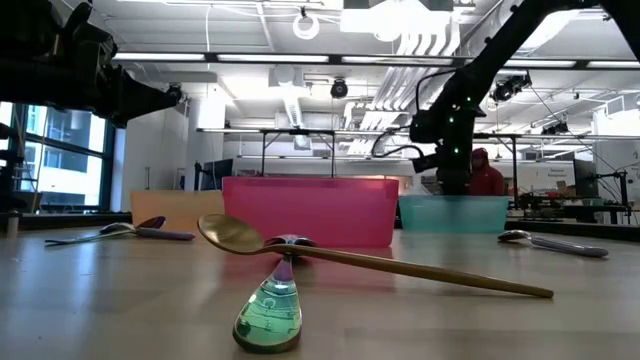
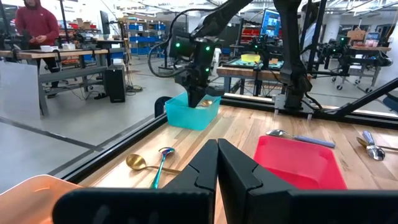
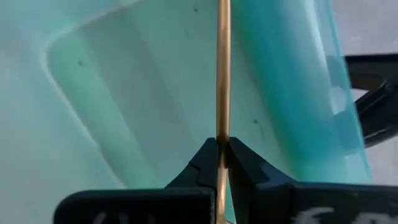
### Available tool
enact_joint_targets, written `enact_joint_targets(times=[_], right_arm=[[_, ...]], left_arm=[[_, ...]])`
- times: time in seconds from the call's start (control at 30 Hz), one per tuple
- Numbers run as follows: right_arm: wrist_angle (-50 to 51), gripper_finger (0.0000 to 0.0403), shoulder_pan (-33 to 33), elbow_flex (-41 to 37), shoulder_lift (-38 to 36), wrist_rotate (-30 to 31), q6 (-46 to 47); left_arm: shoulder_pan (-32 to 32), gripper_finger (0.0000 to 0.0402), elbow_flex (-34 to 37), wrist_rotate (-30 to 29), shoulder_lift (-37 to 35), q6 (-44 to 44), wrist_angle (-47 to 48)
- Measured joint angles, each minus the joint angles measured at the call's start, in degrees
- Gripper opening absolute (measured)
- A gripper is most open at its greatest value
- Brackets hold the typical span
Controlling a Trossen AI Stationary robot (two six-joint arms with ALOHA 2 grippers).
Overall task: Sort silverware by color (type)
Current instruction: Put the gold spoon into the green bin, then put the purple spoon into the red bin
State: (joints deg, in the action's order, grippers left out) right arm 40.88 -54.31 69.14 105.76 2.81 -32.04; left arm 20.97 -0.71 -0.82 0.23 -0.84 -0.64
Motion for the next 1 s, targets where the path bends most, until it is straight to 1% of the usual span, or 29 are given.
enact_joint_targets(times=[0.23,0.3,0.47,0.57,0.67,0.77,0.87,1.0], right_arm=[[-0.11,0.0000,-0.04,-0.02,1.51,0.00,0.31],[-0.08,0.0006,-0.03,0.02,1.51,0.08,0.39],[0.76,0.0051,0.08,1.89,1.51,0.15,3.15],[3.78,0.0081,0.71,4.16,1.51,0.24,3.79],[6.70,0.0093,2.04,6.78,1.48,1.02,4.35],[7.01,0.0090,3.66,7.99,0.25,1.65,4.82],[4.33,0.0078,5.18,7.44,-2.60,0.46,5.12],[-2.84,0.0051,6.14,3.48,-7.15,-6.78,6.52]], left_arm=[[0.00,0.0001,0.00,0.00,0.01,0.00,-0.01],[0.00,0.0001,0.00,0.00,0.00,0.00,0.00],[0.00,0.0001,0.00,0.02,0.02,0.00,-0.02],[0.00,0.0001,0.00,0.02,0.01,0.00,-0.01],[0.00,0.0001,0.00,0.00,0.00,0.00,-0.02],[0.00,0.0001,0.00,0.00,0.01,0.00,0.00],[0.00,0.0001,0.00,0.00,0.01,0.00,-0.02],[0.00,0.0001,0.00,0.01,0.00,0.00,-0.01]])
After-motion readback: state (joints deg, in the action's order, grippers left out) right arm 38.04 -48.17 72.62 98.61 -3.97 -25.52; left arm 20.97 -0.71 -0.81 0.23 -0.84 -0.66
